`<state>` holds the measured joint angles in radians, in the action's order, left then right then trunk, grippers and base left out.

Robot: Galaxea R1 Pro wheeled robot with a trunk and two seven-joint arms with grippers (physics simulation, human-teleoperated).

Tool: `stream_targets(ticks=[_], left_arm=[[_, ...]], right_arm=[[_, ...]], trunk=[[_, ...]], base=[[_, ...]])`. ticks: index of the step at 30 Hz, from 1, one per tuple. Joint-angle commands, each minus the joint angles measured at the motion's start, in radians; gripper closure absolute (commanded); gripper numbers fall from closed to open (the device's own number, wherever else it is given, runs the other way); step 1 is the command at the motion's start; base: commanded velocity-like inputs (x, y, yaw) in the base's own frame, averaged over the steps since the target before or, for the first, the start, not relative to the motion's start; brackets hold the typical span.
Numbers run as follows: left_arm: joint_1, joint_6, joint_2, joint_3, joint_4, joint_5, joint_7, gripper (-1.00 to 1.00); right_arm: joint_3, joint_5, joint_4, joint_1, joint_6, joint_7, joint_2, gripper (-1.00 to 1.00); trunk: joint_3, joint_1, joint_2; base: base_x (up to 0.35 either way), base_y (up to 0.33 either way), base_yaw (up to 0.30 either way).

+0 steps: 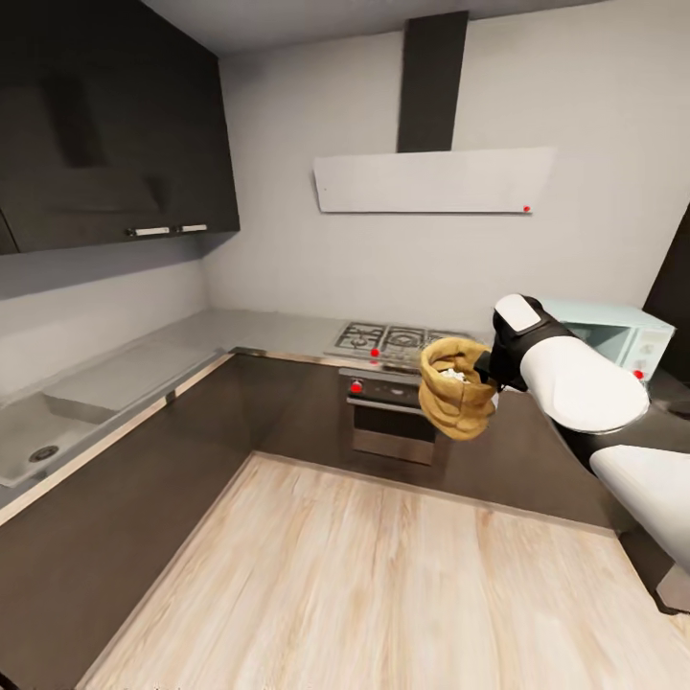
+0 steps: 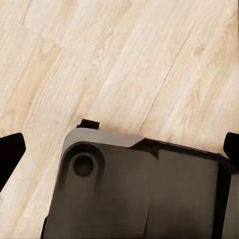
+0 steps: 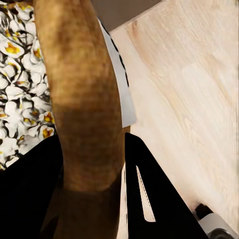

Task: In the kitchen, take the popcorn bag from the countertop, put it into the microwave, and heat it until the popcorn is cooked so the cooked popcorn ends up inside the bag.

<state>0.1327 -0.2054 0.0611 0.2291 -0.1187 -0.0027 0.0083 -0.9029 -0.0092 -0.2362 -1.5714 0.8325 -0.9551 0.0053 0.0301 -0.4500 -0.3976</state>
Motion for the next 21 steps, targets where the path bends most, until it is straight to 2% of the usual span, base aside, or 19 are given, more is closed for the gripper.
stream_targets(ticks=[1, 21], left_arm=[[0.001, -0.003, 0.000, 0.003, 0.001, 0.000, 0.001, -1.00], [0.001, -0.003, 0.000, -0.002, 0.000, -0.002, 0.001, -1.00]], right_arm=[[-0.001, -0.002, -0.002, 0.000, 0.005, -0.004, 0.000, 1.00], [0.007, -0.002, -0.002, 0.017, 0.005, 0.020, 0.001, 1.00]], trunk=[[0.002, 0.000, -0.002], [0.002, 0.000, -0.002]], base=[[-0.344, 0.000, -0.125], [-0.344, 0.000, -0.008]])
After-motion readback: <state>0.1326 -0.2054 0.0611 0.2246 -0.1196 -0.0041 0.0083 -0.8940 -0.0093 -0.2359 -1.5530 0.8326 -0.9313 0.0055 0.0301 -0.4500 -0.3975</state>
